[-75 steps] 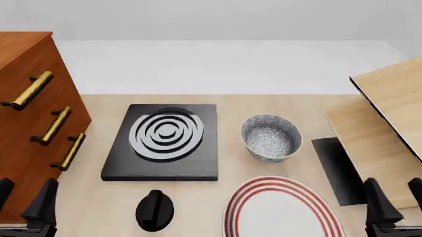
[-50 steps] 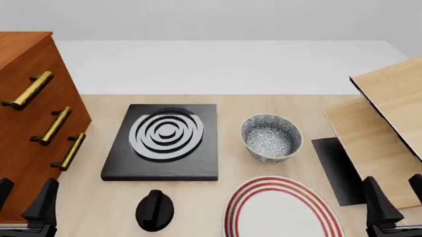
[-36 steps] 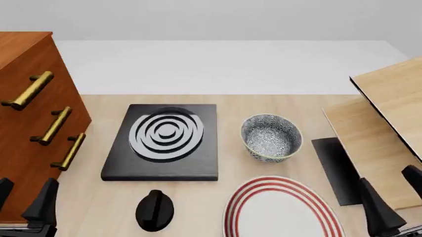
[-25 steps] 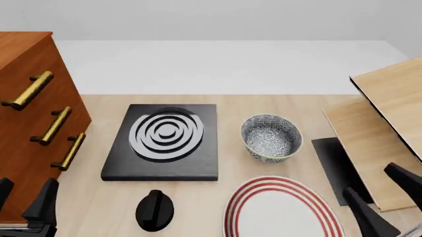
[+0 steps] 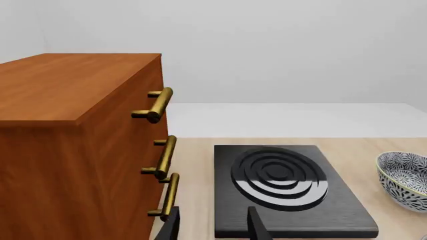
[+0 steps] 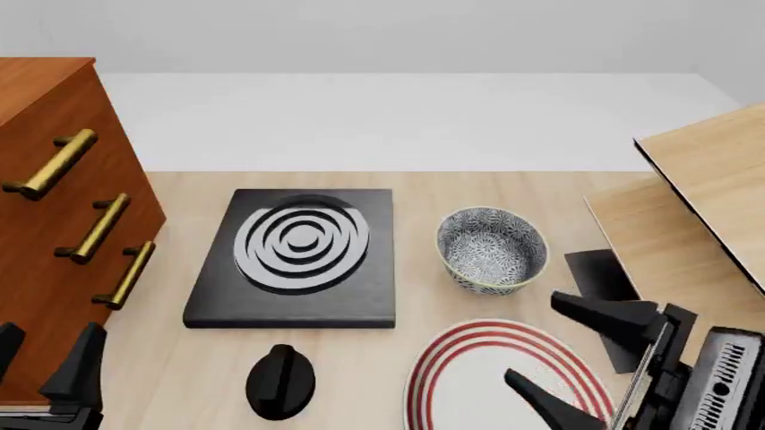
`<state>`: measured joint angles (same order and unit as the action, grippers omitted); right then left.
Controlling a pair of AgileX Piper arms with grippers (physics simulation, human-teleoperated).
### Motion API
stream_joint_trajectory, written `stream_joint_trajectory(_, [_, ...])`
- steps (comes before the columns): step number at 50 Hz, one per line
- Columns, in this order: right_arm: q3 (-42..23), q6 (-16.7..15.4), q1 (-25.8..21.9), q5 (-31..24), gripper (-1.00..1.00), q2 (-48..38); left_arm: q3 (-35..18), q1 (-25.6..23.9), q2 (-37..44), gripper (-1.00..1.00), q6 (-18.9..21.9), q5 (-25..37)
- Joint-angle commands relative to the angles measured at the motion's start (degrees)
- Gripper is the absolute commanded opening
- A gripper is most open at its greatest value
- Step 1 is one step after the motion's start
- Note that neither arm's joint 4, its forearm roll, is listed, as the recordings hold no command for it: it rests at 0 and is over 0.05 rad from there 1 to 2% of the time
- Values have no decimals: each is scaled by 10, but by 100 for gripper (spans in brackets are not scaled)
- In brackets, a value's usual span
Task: Pick up the cream cheese and put it in the bowl.
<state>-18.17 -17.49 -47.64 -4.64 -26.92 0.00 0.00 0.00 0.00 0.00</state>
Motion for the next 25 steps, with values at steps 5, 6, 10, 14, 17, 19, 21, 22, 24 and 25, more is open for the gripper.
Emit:
stream_joint_trajectory(5, [-33, -6, -128, 80, 100, -174, 0, 0, 0, 100, 0, 0])
stream_joint_trajectory(6, [-32, -10, -133, 90, 100, -190, 0, 0, 0, 100, 0, 0])
stream_joint_trajectory(10, [-34, -13, -158, 133, 100, -253, 0, 0, 0, 100, 0, 0])
stream_joint_trajectory(14, [-42, -7, -179, 165, 100, -304, 0, 0, 0, 100, 0, 0])
stream_joint_trajectory(17, [-48, -6, -191, 177, 100, -330, 0, 0, 0, 100, 0, 0])
stream_joint_trajectory(19, [-54, -2, -200, 190, 100, -354, 0, 0, 0, 100, 0, 0])
stream_joint_trajectory(21, [-57, -3, -205, 201, 100, -374, 0, 0, 0, 100, 0, 0])
stream_joint_trajectory(22, [-60, -2, -208, 204, 100, -381, 0, 0, 0, 100, 0, 0])
stream_joint_trajectory(24, [-67, 1, -217, 211, 100, -400, 0, 0, 0, 100, 0, 0])
stream_joint_trajectory(25, [-67, 1, -217, 211, 100, -400, 0, 0, 0, 100, 0, 0])
